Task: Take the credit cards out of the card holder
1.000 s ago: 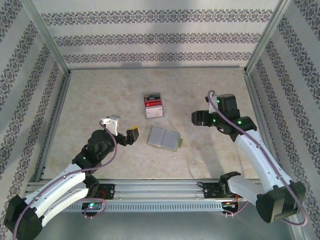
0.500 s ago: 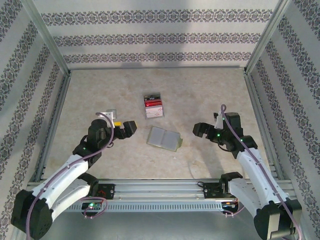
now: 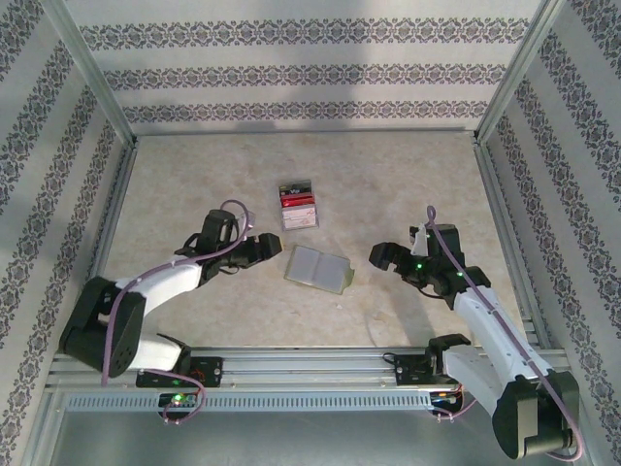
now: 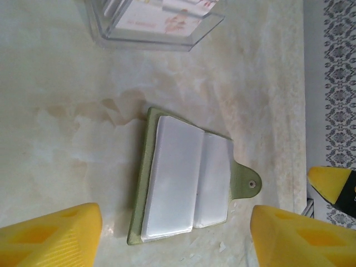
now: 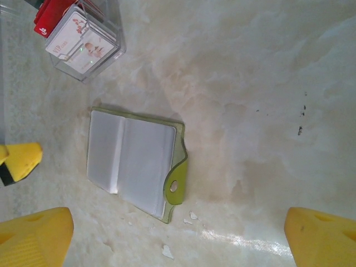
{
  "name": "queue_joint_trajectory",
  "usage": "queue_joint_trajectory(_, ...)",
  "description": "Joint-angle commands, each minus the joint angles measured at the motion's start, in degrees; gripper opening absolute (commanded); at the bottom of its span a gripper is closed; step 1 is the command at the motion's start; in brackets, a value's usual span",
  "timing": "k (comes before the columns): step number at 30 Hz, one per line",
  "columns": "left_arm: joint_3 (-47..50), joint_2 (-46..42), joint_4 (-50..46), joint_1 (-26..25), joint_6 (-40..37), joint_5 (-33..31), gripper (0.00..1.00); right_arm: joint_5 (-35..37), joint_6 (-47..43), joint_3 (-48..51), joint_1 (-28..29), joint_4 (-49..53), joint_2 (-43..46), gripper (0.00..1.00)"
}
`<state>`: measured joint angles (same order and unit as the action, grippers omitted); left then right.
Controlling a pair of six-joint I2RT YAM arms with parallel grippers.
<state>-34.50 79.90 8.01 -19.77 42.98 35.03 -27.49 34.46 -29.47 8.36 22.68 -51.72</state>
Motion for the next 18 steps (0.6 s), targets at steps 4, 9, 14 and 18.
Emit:
queue_joint_trajectory(4,-3.8,6.1,4.6,0.1,1.2,5.1,0.66,-0.4,0.2,0.5,-0.4,-2.5,-1.5,0.97)
queue_joint_trajectory(9,-4.0,9.3,5.9,-0.7,1.6,5.7,0.65,-0.4,0.2,0.4,-0.4,-3.1,-2.4,0.97)
queue_joint_trajectory(14,-5.2,12.9,6.5,-1.8,1.5,6.8,0.59,-0.3,-0.1,0.0,-0.4,-3.4,-3.3,0.97)
queue_joint_trajectory(18,-6.5,15.7,6.7,-2.8,1.3,7.8,0.56,-0.3,-0.3,-0.1,-0.4,-3.5,-3.6,0.97)
